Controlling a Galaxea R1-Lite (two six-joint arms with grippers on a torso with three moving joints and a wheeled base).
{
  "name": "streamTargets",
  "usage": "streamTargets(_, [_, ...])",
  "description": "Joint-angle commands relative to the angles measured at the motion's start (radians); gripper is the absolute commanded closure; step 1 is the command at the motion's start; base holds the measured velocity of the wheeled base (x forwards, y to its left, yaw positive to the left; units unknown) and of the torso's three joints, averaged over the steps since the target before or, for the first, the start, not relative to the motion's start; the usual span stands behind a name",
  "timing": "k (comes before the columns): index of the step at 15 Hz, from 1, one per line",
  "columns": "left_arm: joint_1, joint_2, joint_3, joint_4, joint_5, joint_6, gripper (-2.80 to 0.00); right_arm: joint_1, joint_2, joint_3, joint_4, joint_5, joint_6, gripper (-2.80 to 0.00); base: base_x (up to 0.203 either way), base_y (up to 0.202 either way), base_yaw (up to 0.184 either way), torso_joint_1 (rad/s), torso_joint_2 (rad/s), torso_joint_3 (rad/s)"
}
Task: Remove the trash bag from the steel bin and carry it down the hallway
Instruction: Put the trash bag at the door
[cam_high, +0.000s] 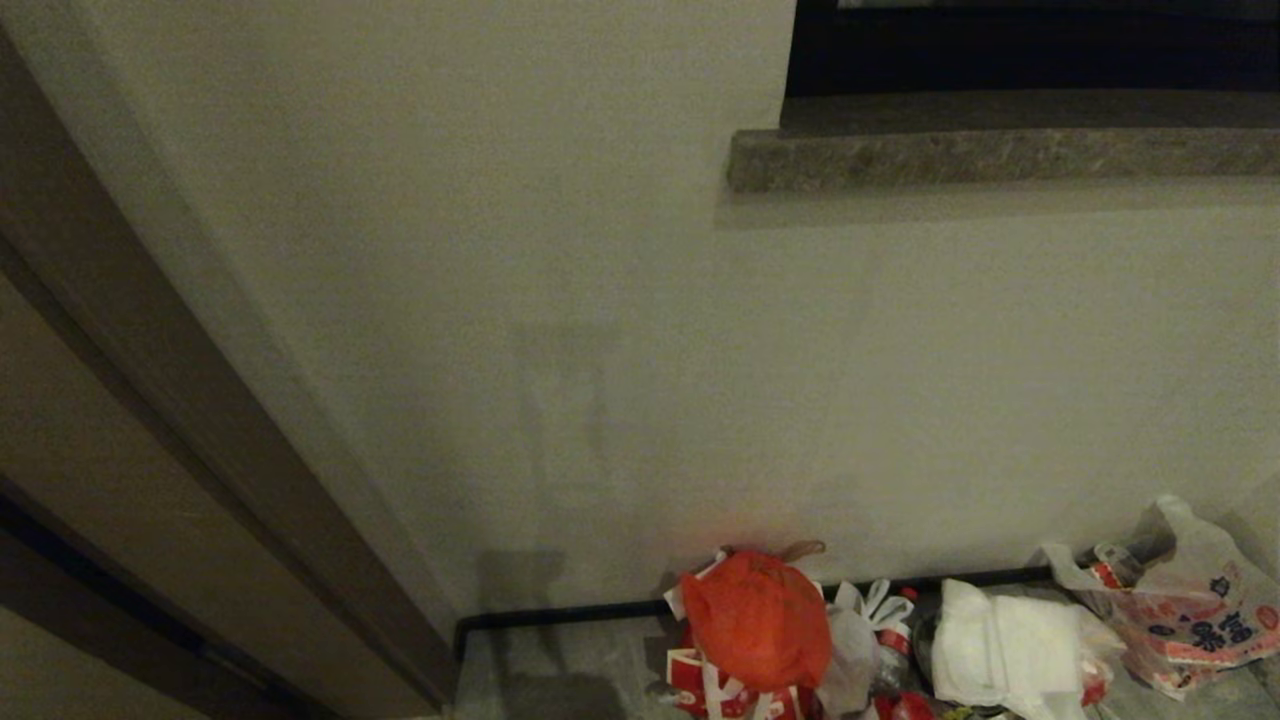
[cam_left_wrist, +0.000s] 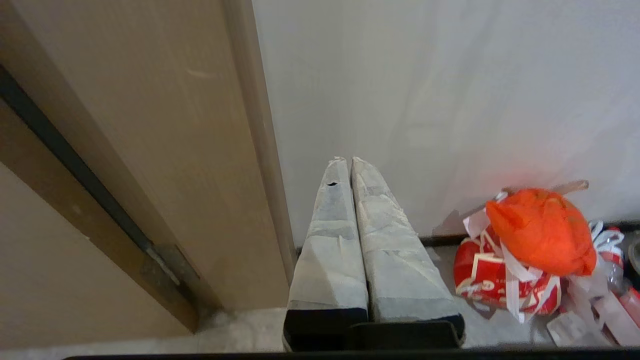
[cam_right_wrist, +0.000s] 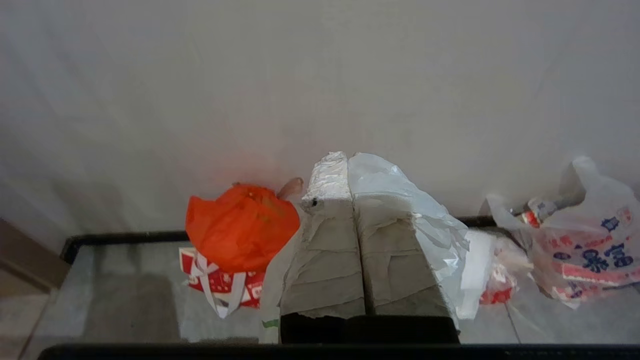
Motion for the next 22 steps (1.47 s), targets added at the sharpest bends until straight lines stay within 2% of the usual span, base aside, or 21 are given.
streamTargets(1, [0.000,0.000,0.002,0.000,0.000,-0.001,0.00,0.000,0.000,0.000,-0.001,0.005,0.000,0.00,0.000,0.000,0.000,0.007,0.00,-0.201])
streamTargets(15, [0.000,0.000,0.002,0.000,0.000,-0.001,0.00,0.000,0.000,0.000,-0.001,0.005,0.000,0.00,0.000,0.000,0.000,0.004,0.00,-0.195])
streamTargets(20, [-0.001,0.000,0.002,0.000,0.000,0.001,0.00,0.000,0.000,0.000,-0.003,-0.001,0.013,0.00,0.000,0.000,0.000,0.001,0.00,-0.038])
streamTargets(22, [-0.001,0.000,0.000,0.000,0.000,0.001,0.00,0.000,0.009,-0.070,0.021,0.001,0.007,0.00,0.000,0.000,0.000,0.000,0.00,0.000])
